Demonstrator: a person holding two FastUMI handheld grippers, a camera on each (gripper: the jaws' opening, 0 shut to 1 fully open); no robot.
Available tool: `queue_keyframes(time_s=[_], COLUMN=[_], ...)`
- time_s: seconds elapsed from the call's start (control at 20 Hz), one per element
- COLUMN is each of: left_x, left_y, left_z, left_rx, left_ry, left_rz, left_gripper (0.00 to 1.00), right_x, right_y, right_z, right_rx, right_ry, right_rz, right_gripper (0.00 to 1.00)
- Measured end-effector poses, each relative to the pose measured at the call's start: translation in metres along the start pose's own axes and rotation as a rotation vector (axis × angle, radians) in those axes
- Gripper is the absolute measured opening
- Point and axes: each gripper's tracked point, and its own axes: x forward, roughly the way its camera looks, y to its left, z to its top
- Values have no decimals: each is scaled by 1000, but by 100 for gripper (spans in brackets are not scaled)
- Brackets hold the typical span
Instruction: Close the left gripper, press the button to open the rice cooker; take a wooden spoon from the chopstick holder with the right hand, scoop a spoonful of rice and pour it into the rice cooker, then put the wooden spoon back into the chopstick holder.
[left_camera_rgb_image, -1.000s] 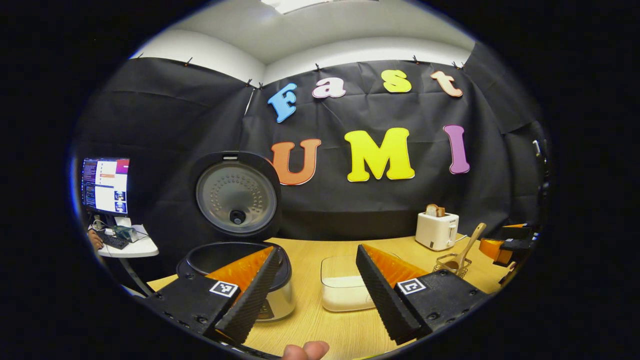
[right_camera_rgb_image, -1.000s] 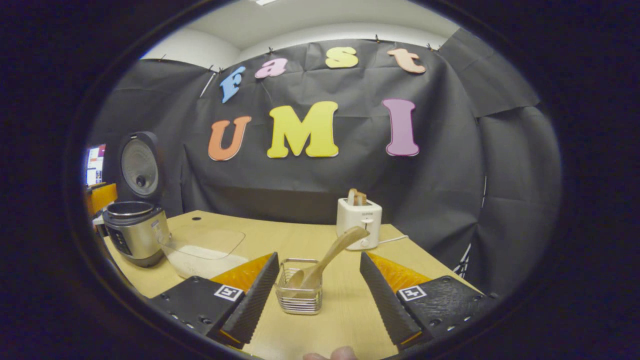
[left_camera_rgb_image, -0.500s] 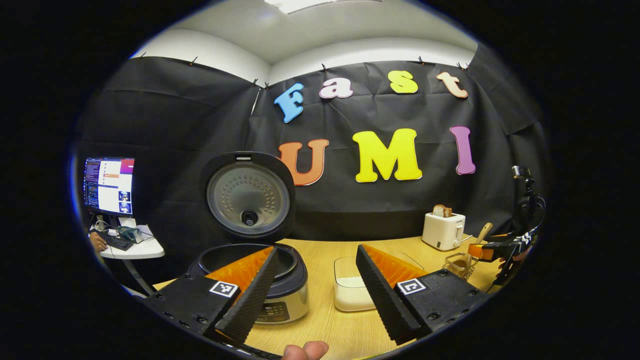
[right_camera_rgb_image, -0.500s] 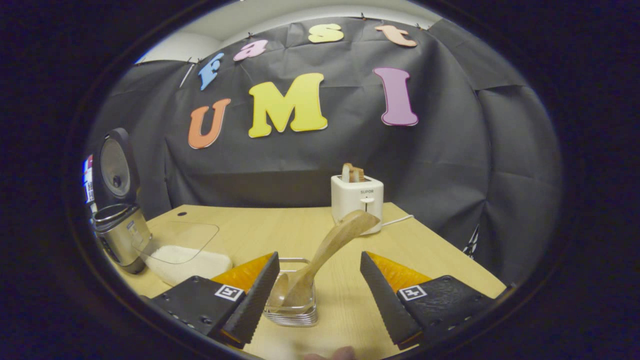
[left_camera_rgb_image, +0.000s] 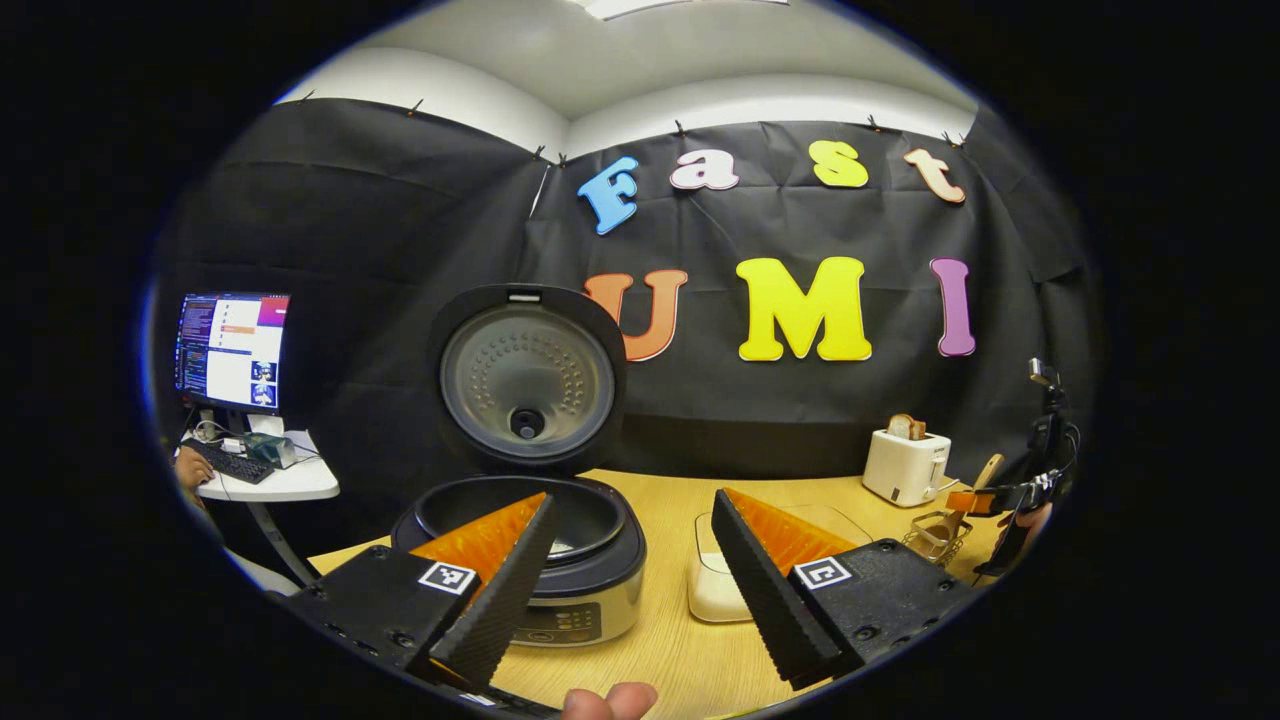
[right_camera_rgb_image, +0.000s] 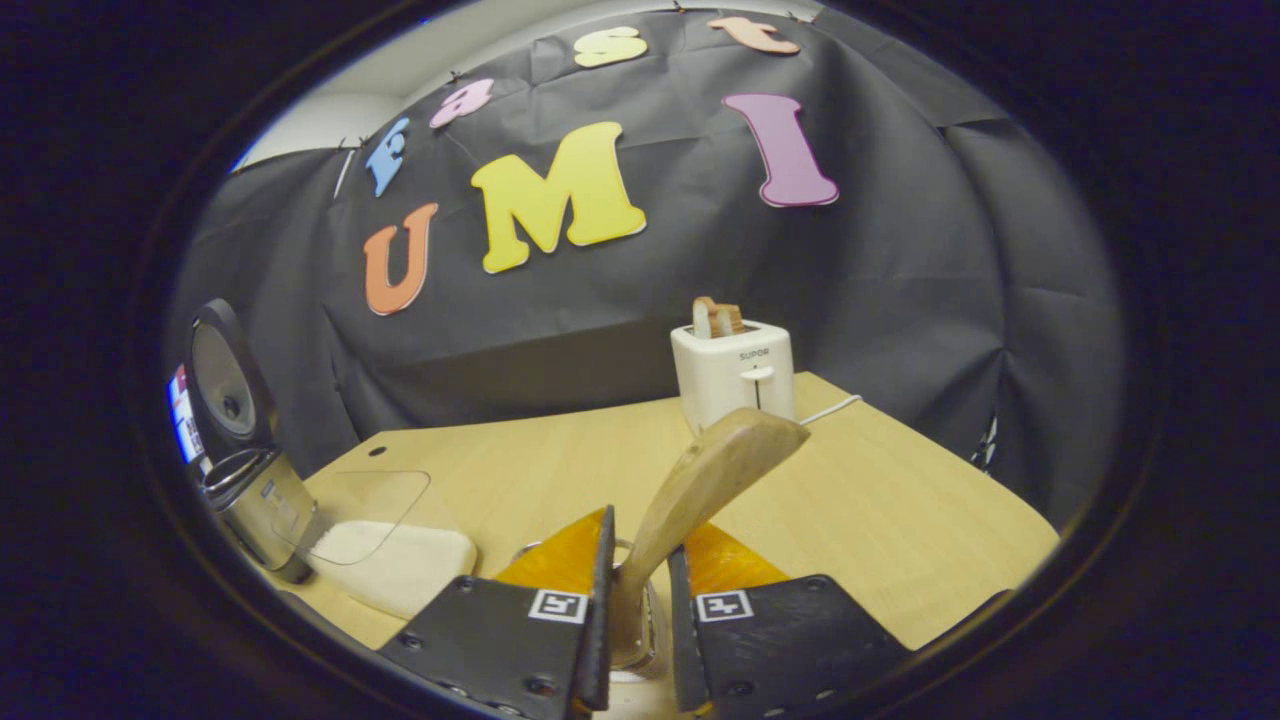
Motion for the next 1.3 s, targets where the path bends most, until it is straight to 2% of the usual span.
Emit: queue_keyframes(time_s=[0.05,0.1,0.15,0.2,0.25,0.5,0.85,0.9,0.95,1.0,1.15,1.3], left_x=[0,0,0,0,-1,-2,1,1,1,1,-3,-5], left_y=[1,1,1,1,2,2,9,14,20,25,35,46], left_z=[-1,-1,1,2,3,5,4,4,6,8,9,12], left_rx=[-3,-7,-12,-16,-19,-27,-3,6,15,22,35,61], left_ry=[3,3,-1,-4,-5,-8,-7,-5,-9,-15,-11,-11], left_rz=[3,1,0,-1,-1,-6,-17,-12,-6,2,2,7], left_gripper=[95,99,99,99,99,99,99,99,94,99,99,99], right_x=[-1,-4,-4,-6,-7,-20,-47,-51,-55,-58,-61,-47], right_y=[0,7,11,18,18,26,43,52,64,78,129,184], right_z=[1,3,5,6,6,17,68,78,88,98,125,126], right_rx=[-7,7,6,20,2,-17,-56,-62,-69,-81,-99,-122], right_ry=[-3,-16,-23,-21,-10,-39,-135,-153,-168,-186,-234,-242], right_rz=[-5,21,23,54,41,44,33,42,57,78,156,230], right_gripper=[25,25,15,13,4,0,0,0,0,0,0,0])
